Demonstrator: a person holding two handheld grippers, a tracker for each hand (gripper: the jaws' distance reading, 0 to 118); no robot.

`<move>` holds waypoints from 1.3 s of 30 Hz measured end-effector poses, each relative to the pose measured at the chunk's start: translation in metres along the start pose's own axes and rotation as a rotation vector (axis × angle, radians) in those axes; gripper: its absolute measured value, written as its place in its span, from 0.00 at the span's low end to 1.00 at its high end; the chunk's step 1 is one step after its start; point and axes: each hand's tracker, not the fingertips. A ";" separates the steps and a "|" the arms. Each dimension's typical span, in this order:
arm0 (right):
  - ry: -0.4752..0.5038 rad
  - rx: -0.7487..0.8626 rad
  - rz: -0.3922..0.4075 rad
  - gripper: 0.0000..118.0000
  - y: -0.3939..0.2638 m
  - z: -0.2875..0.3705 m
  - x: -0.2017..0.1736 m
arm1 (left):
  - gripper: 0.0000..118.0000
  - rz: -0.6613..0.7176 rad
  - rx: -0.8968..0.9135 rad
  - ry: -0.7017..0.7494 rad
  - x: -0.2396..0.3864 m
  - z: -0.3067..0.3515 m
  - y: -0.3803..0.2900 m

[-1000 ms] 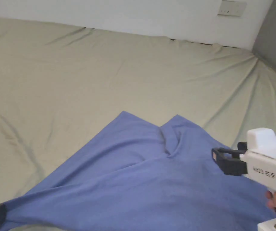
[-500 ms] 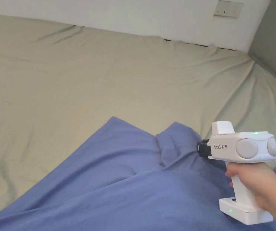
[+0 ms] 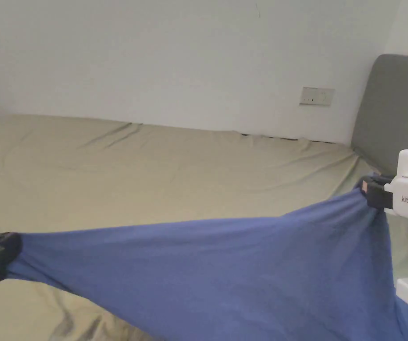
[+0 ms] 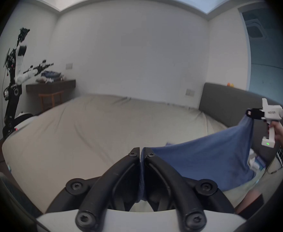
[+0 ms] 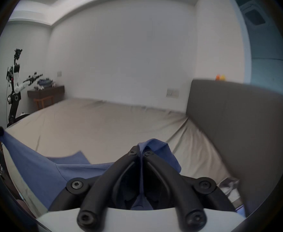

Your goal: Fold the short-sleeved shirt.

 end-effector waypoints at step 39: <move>-0.292 0.456 -0.069 0.01 0.381 -0.130 0.084 | 0.01 -0.180 0.396 0.233 0.065 -0.227 0.401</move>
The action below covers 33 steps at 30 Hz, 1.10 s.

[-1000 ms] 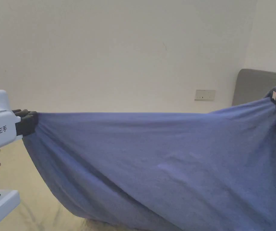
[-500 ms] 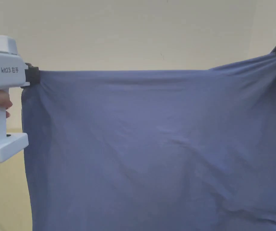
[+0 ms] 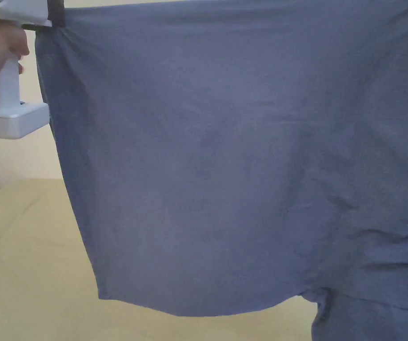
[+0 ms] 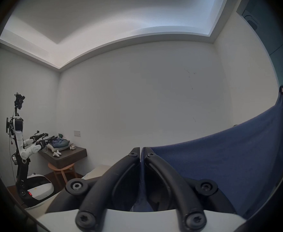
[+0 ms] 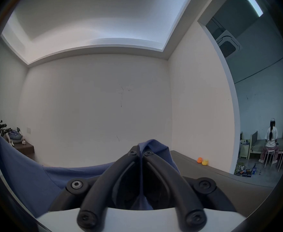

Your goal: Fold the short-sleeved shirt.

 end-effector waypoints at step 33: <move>0.223 -0.451 0.094 0.01 -0.390 0.214 -0.004 | 0.01 0.014 -0.385 -0.093 0.035 0.139 -0.347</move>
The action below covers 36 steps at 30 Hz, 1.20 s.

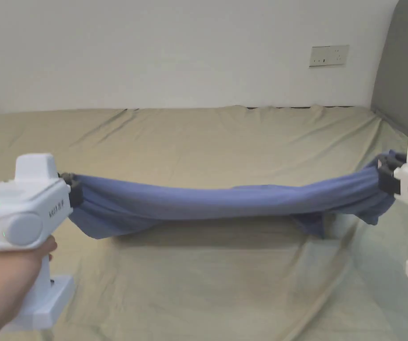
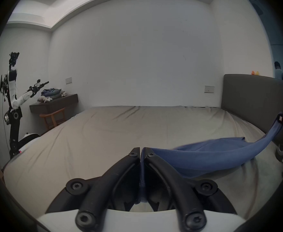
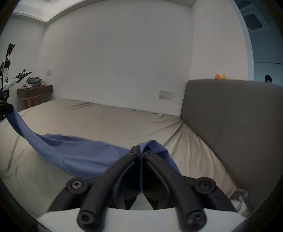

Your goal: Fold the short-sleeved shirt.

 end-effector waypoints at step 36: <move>0.055 -0.436 -0.019 0.03 -0.240 0.242 -0.011 | 0.19 -0.099 -0.435 -0.200 -0.026 0.216 -0.240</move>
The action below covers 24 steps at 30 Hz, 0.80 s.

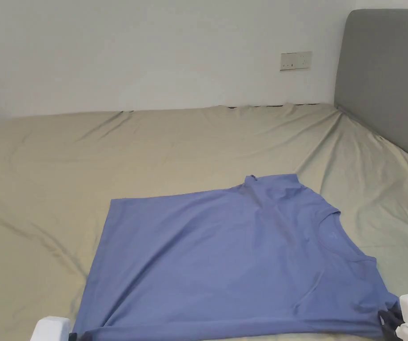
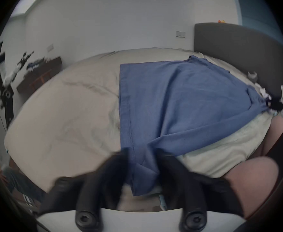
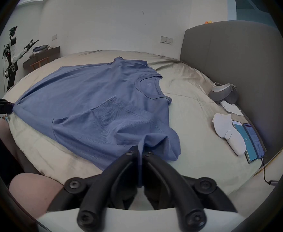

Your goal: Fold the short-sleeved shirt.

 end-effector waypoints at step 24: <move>0.045 0.493 -0.136 0.00 0.071 0.140 -0.044 | 0.00 -0.004 0.336 -0.070 0.023 0.152 0.065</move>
